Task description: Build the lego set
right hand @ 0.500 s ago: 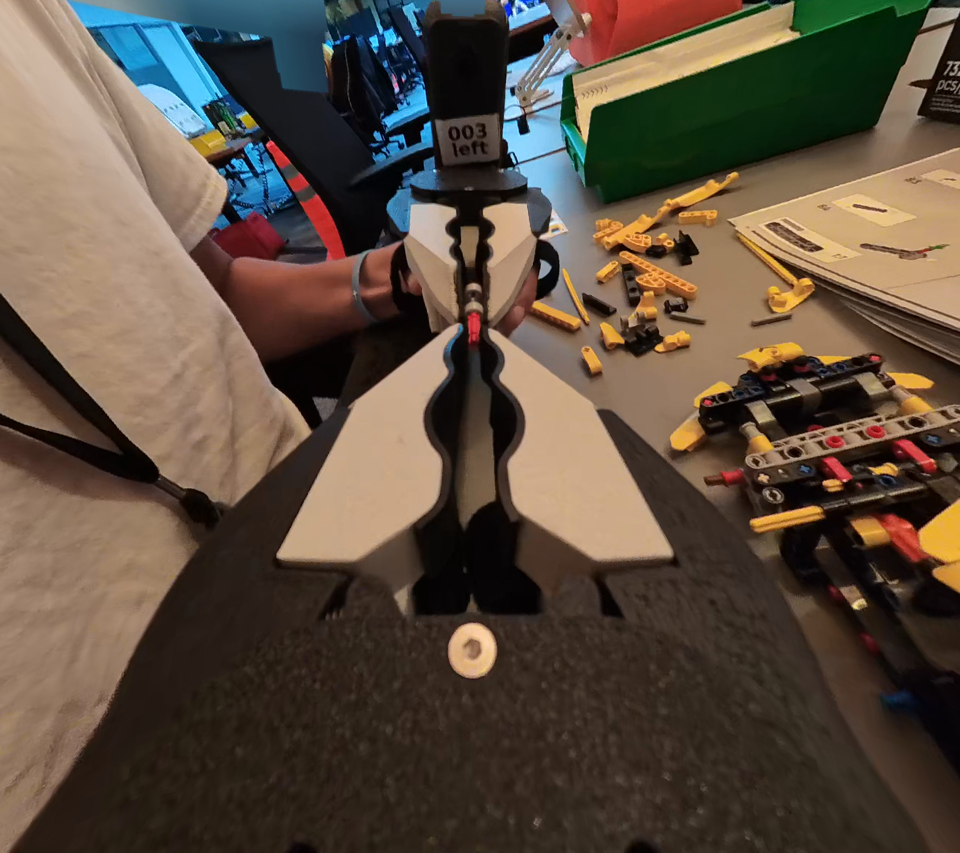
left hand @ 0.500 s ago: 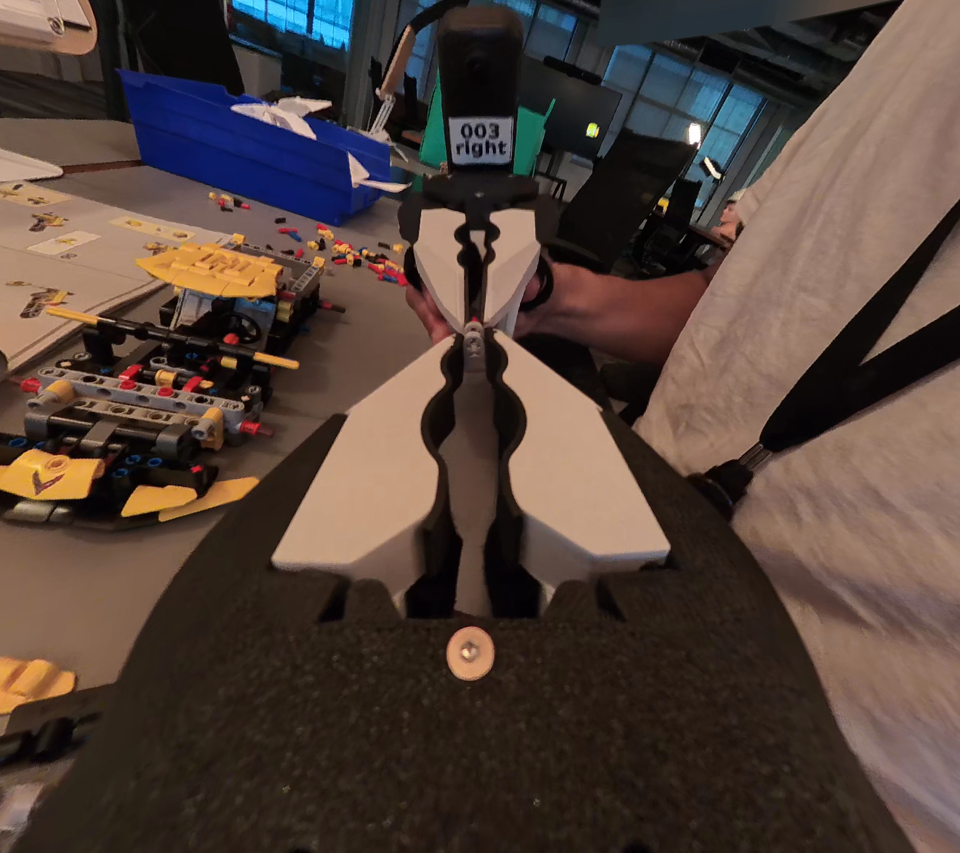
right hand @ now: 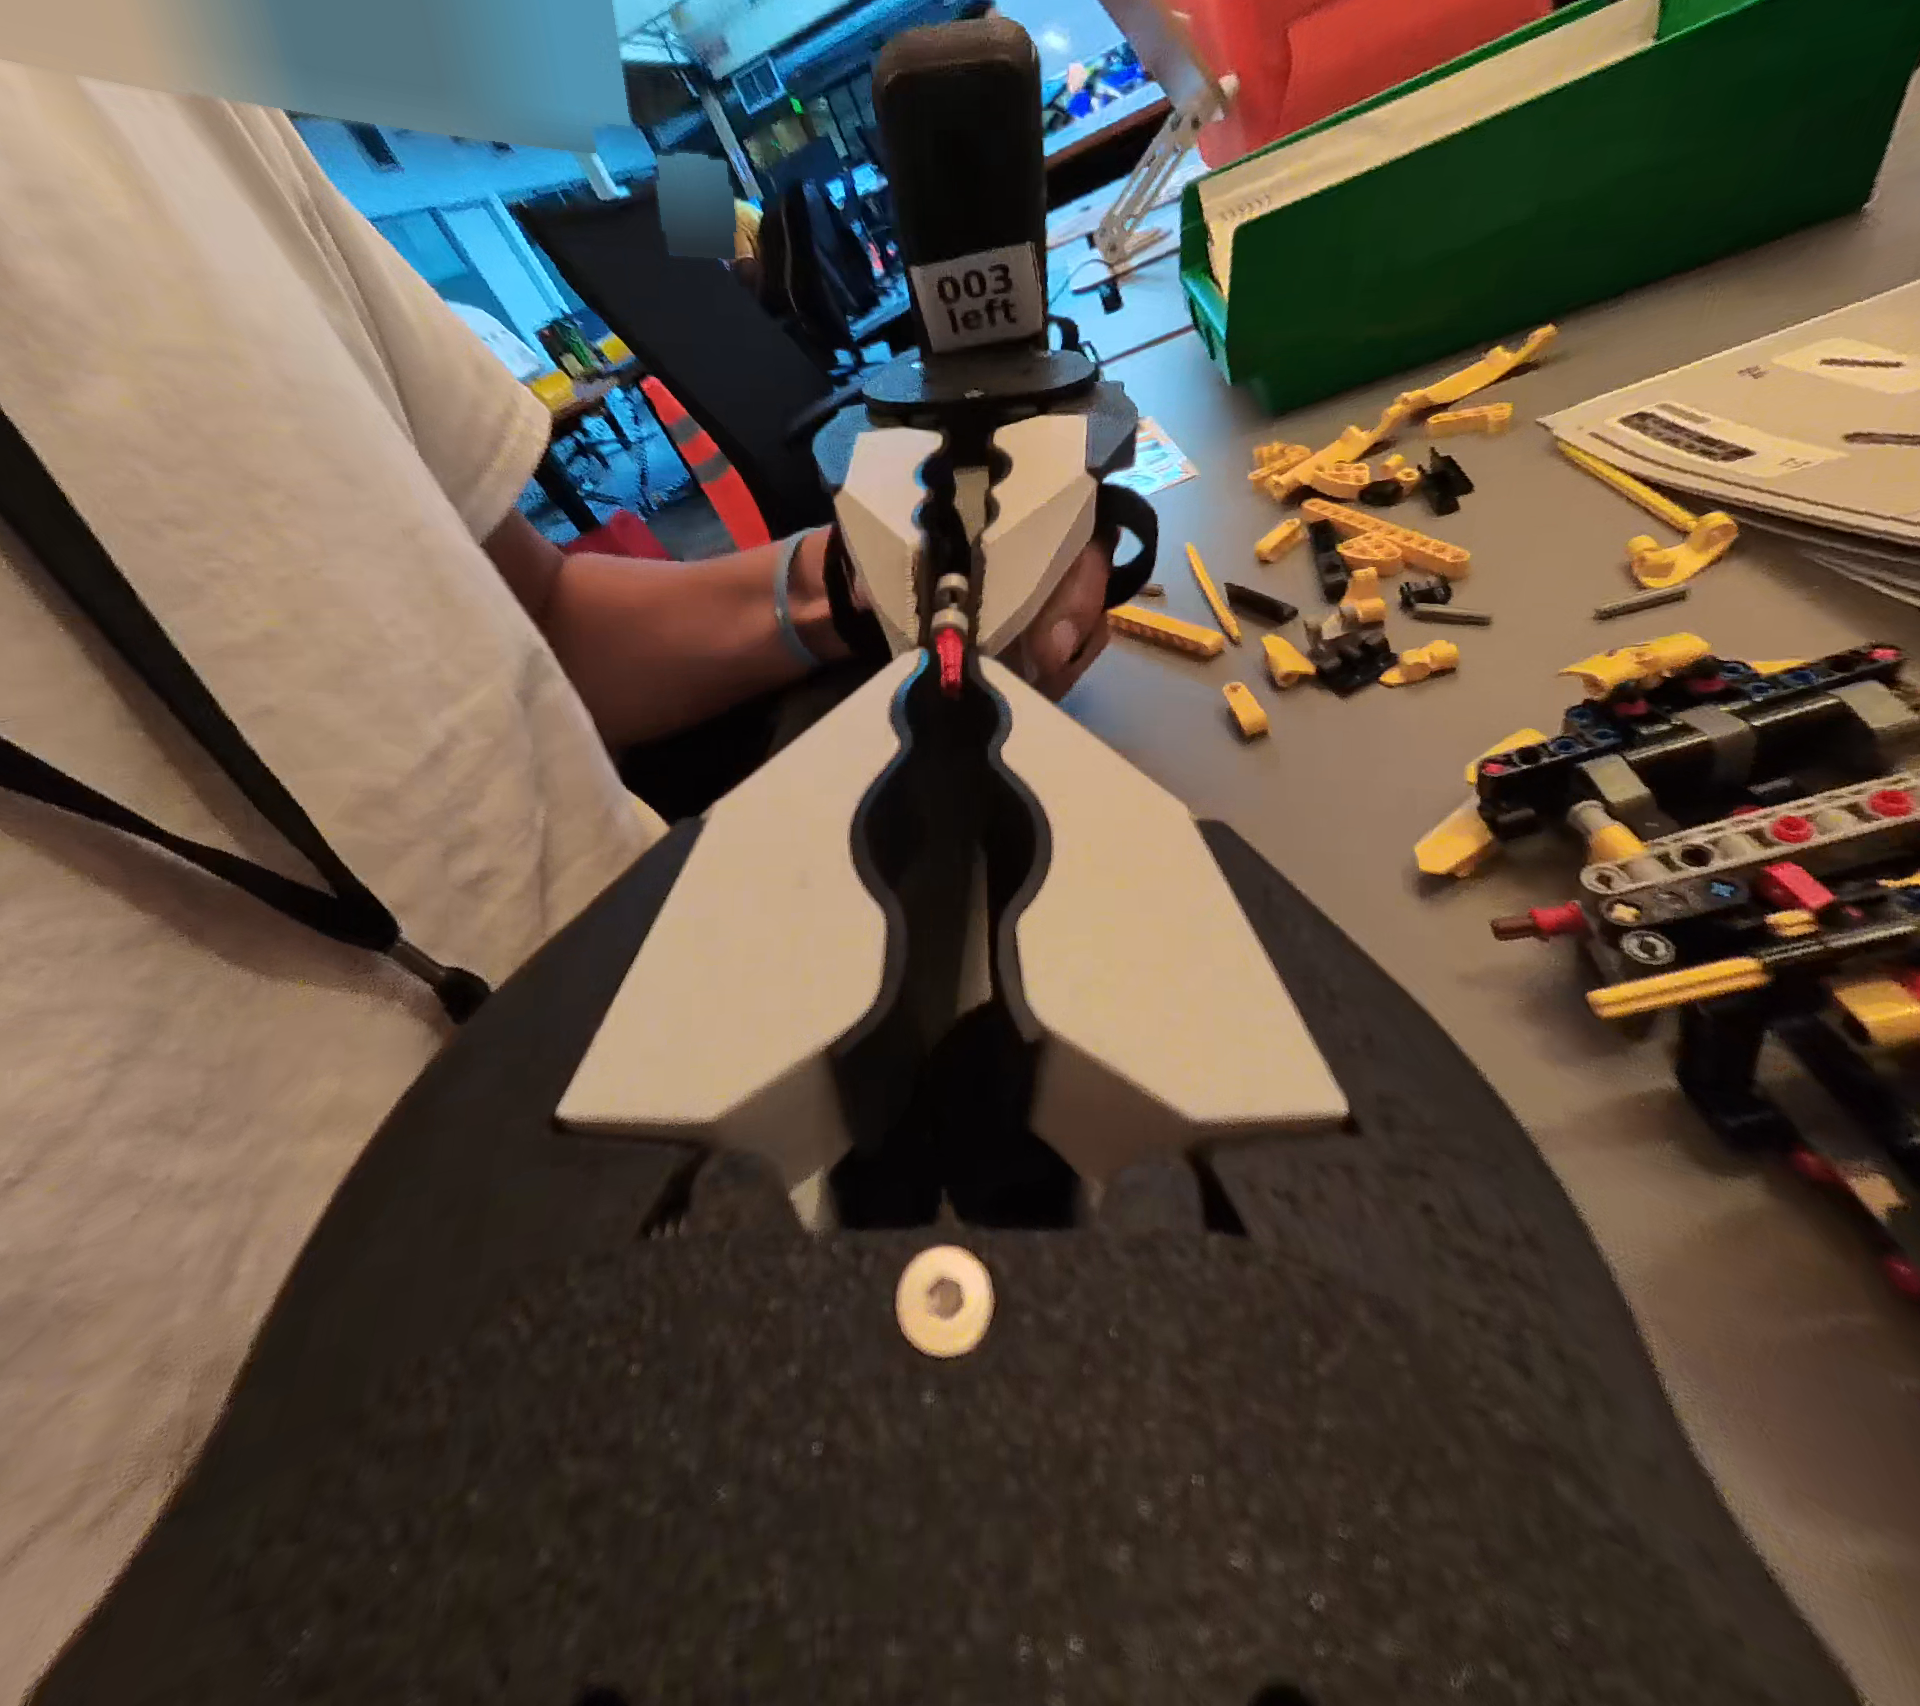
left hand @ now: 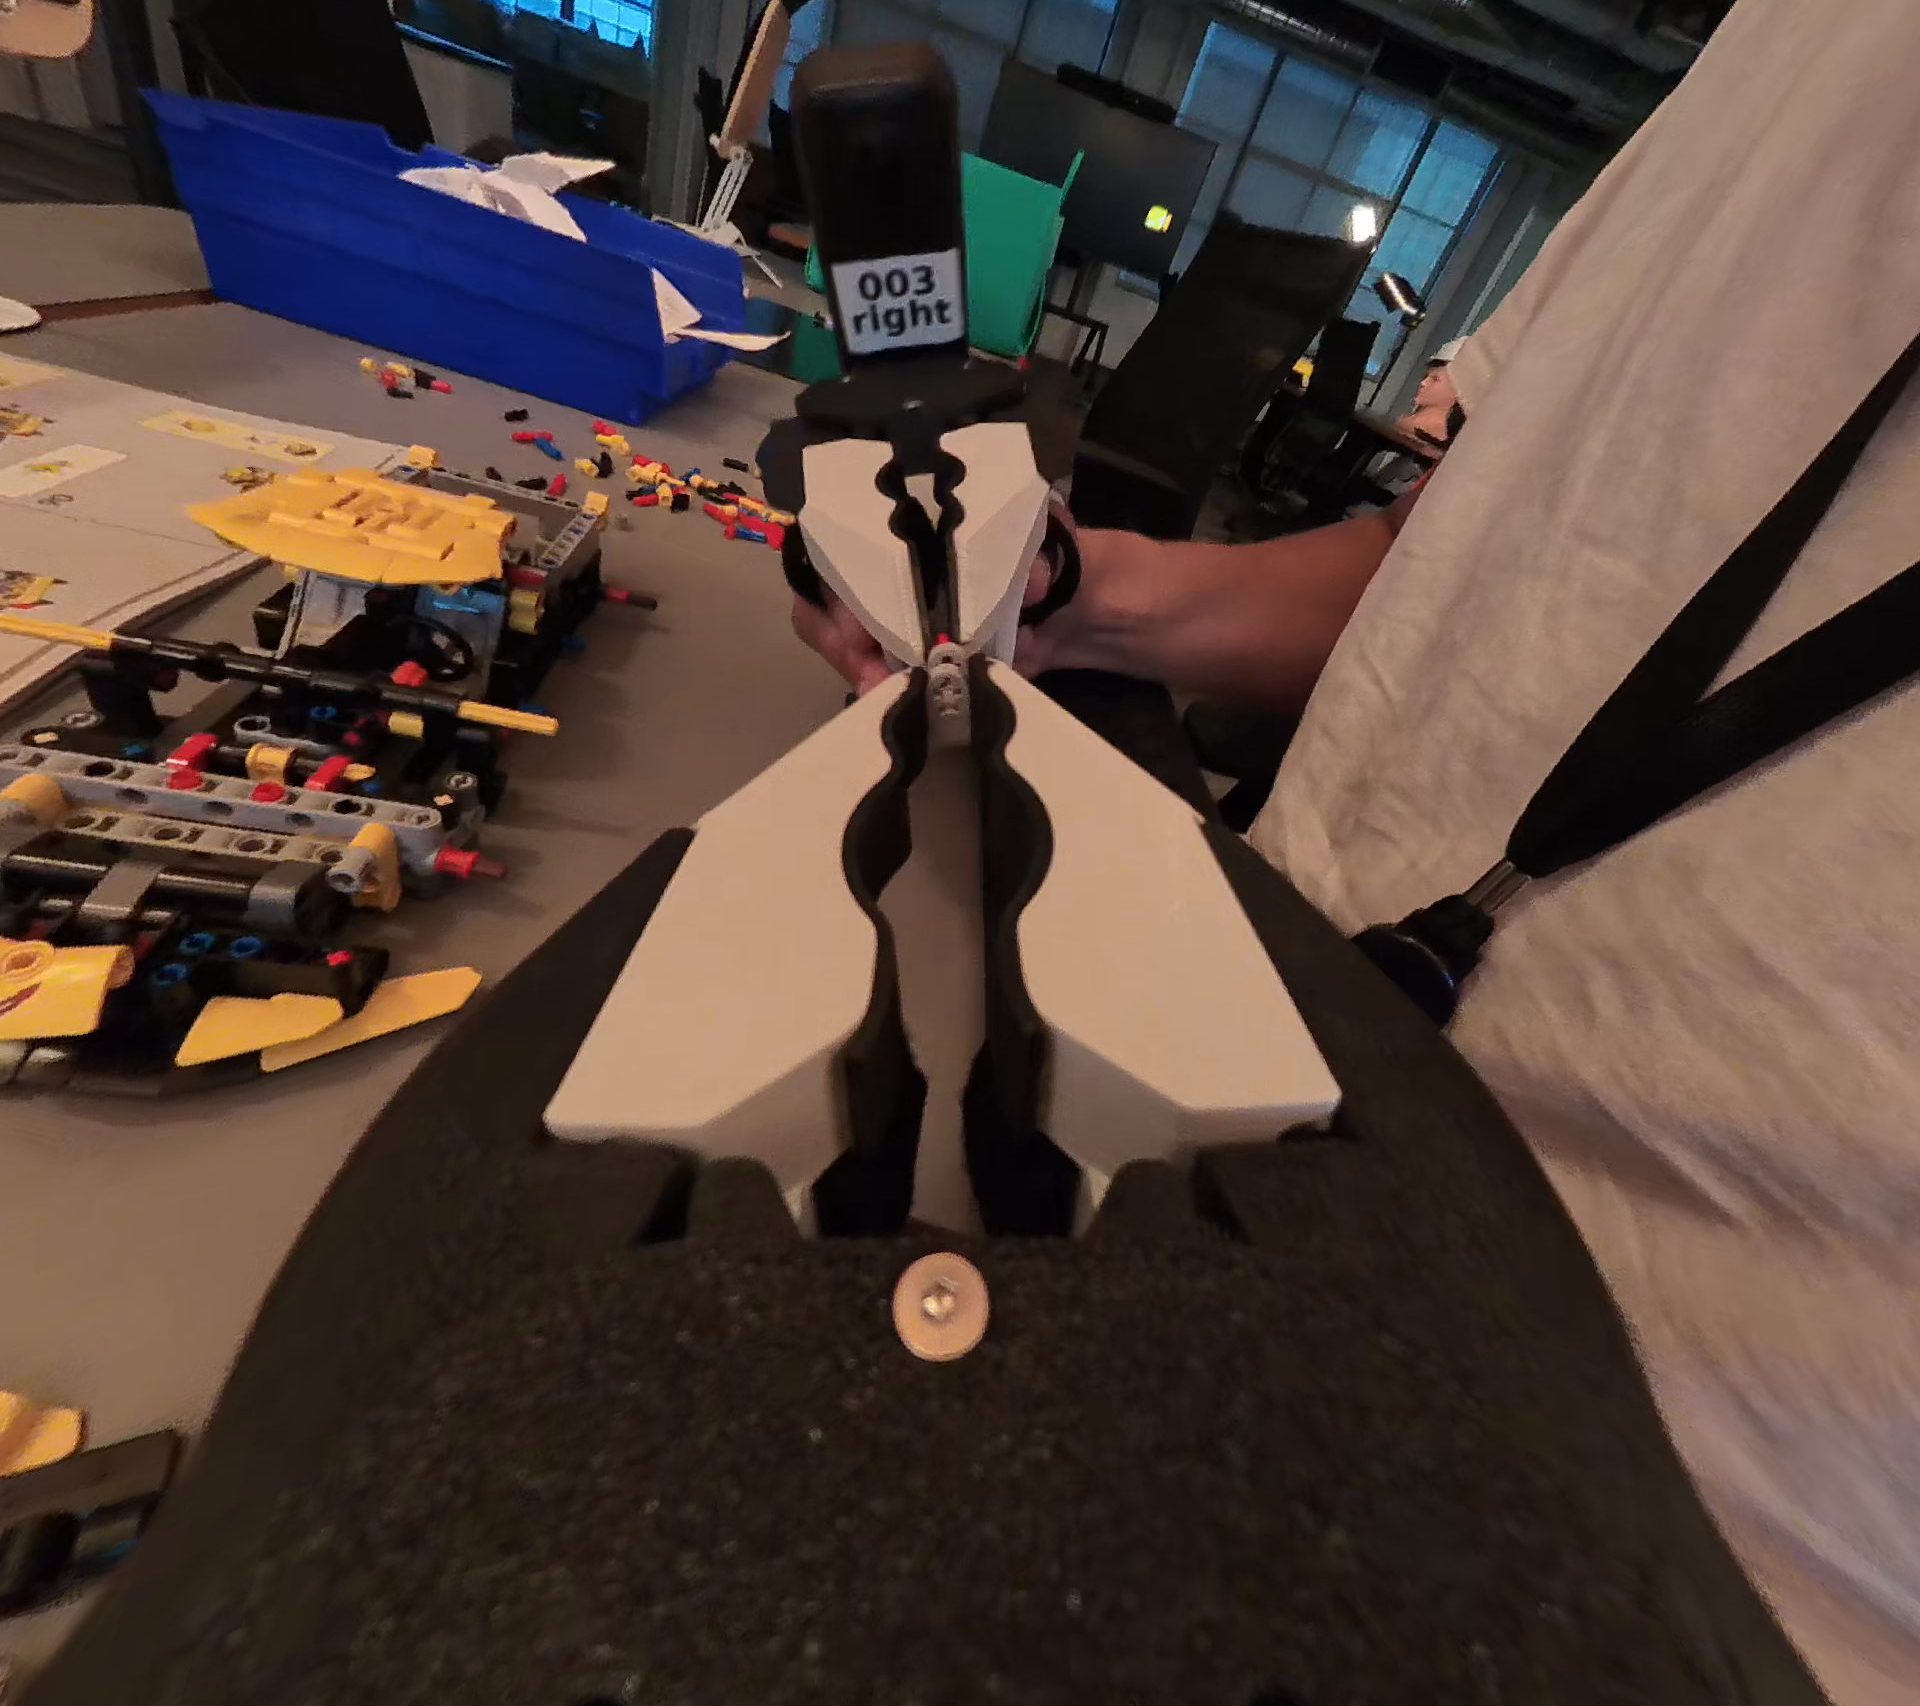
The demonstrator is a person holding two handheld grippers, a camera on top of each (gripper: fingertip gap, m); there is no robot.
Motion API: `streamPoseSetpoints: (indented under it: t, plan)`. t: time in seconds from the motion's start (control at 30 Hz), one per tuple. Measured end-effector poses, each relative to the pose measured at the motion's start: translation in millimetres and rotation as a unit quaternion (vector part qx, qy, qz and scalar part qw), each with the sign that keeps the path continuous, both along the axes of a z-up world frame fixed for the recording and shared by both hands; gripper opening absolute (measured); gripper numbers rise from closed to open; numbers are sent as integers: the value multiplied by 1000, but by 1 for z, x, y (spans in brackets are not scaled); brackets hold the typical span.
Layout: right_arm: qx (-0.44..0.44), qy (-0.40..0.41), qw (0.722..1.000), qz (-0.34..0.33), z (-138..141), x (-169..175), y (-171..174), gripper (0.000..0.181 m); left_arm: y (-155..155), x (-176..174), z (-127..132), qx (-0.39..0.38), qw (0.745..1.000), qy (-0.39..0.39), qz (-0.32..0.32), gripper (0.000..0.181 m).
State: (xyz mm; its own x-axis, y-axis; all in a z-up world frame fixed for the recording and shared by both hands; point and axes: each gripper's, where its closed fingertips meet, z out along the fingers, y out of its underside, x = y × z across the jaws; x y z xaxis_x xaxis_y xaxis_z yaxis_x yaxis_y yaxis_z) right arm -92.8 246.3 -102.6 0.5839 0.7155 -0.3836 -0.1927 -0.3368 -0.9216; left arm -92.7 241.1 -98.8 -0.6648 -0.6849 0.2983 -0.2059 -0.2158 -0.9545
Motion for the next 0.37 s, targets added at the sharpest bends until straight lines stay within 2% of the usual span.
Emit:
streamPoseSetpoints:
  t: [0.03, 0.13, 0.37]
  plan:
    - [3, -15, 1000, -3, -2, 0, 0, 3, 0, 0, 0, -1, 1000, 1, 0, 7]
    - [12, 8, 1000, -7, 3, -2, -1, 3, 0, -1, 5, -22, 1000, -6, -6, 7]
    - [18, -58, 998, -30, -6, 2, 2, 1, 1, 2, -6, -1, 1000, 12, 3, 7]
